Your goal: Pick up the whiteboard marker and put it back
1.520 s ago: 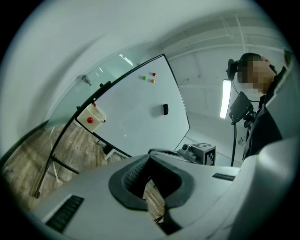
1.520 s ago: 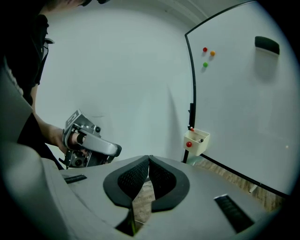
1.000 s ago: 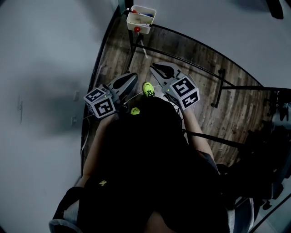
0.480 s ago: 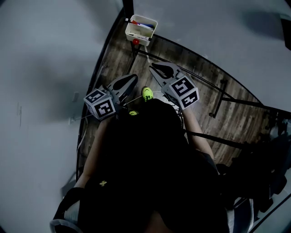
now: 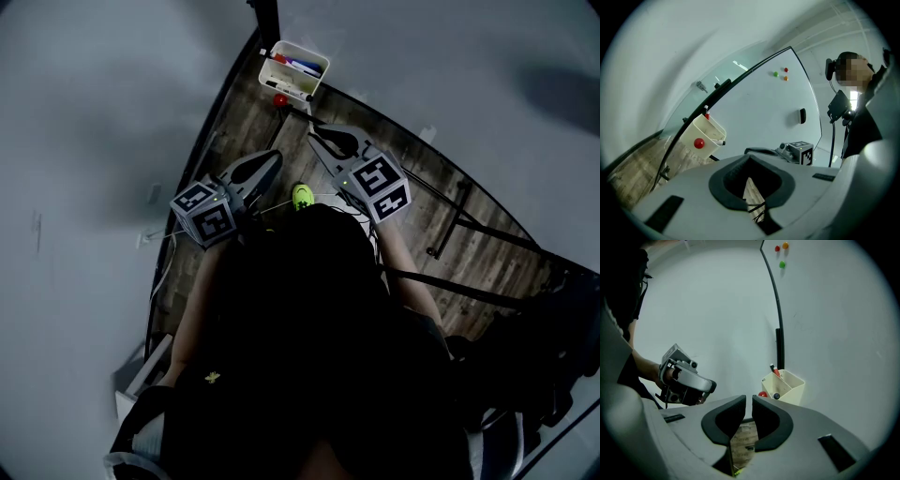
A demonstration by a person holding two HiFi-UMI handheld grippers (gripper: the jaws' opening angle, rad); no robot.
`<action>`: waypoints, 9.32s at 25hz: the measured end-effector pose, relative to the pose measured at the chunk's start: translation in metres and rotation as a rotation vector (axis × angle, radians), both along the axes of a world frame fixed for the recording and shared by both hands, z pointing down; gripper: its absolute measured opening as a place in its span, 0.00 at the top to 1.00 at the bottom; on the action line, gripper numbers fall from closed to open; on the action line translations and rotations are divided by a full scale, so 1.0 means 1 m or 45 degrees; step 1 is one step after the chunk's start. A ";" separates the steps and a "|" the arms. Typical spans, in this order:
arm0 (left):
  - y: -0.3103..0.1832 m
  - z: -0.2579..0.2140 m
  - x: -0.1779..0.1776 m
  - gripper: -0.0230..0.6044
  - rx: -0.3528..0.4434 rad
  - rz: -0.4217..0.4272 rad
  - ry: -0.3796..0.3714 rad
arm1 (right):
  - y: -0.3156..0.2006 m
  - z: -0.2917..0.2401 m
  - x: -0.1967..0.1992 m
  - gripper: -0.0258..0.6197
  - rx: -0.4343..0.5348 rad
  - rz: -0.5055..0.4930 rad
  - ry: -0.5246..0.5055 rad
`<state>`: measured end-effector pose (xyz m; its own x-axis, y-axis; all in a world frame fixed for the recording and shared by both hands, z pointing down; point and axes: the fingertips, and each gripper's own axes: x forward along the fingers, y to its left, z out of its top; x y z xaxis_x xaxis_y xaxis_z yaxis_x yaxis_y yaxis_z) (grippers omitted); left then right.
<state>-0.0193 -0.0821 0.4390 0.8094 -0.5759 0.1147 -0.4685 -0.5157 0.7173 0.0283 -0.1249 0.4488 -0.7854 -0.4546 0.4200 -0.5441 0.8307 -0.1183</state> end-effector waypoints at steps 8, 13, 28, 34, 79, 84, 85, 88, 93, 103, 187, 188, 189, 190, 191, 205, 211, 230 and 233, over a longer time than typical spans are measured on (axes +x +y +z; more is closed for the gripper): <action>-0.018 0.001 0.000 0.96 -0.014 -0.093 -0.011 | -0.020 0.003 0.003 0.84 0.043 -0.083 0.050; -0.021 0.003 -0.002 0.96 -0.027 -0.104 -0.018 | -0.028 0.005 -0.002 0.82 0.053 -0.097 0.063; -0.054 0.008 -0.019 0.96 -0.041 -0.012 -0.013 | -0.058 0.020 -0.015 0.73 0.045 -0.025 0.119; -0.063 0.006 -0.019 0.96 -0.048 0.036 -0.007 | -0.062 0.023 -0.022 0.68 0.026 -0.024 0.129; -0.064 0.009 -0.049 0.96 -0.065 -0.085 0.037 | -0.085 0.030 -0.036 0.85 0.175 -0.079 0.233; -0.064 0.008 -0.047 0.96 -0.059 -0.077 0.040 | -0.085 0.025 -0.033 0.85 0.145 -0.056 0.191; -0.064 0.008 -0.046 0.96 -0.059 -0.076 0.040 | -0.085 0.024 -0.033 0.85 0.144 -0.053 0.186; -0.063 0.008 -0.046 0.96 -0.055 -0.074 0.039 | -0.084 0.021 -0.033 0.85 0.151 -0.055 0.187; -0.063 0.007 -0.044 0.96 -0.044 -0.071 0.045 | -0.084 0.012 -0.032 0.85 0.168 -0.046 0.170; -0.062 0.005 -0.036 0.96 -0.019 -0.057 0.062 | -0.084 -0.008 -0.027 0.85 0.212 -0.033 0.159; -0.073 0.007 -0.021 0.95 0.085 -0.066 0.056 | -0.099 -0.105 -0.012 0.85 0.409 0.008 0.025; -0.073 0.007 -0.022 0.95 0.083 -0.068 0.057 | -0.101 -0.104 -0.012 0.85 0.411 0.012 0.026; -0.072 0.007 -0.023 0.95 0.082 -0.068 0.057 | -0.102 -0.104 -0.012 0.85 0.414 0.016 0.027; -0.071 0.007 -0.024 0.95 0.079 -0.066 0.056 | -0.103 -0.103 -0.011 0.85 0.416 0.021 0.028; -0.070 0.007 -0.024 0.95 0.076 -0.063 0.052 | -0.105 -0.102 -0.011 0.85 0.418 0.025 0.031; -0.075 0.003 -0.031 0.95 0.050 -0.076 0.016 | -0.132 -0.086 -0.018 0.85 0.404 0.001 0.027; -0.072 -0.001 -0.038 0.95 0.049 -0.076 0.016 | -0.134 -0.081 -0.026 0.85 0.387 0.009 0.027; -0.060 0.001 -0.034 0.95 0.010 -0.043 0.017 | -0.144 -0.037 -0.015 0.85 0.327 0.065 0.060; -0.059 0.001 -0.032 0.95 0.004 -0.032 0.017 | -0.143 -0.033 -0.011 0.85 0.300 0.072 0.070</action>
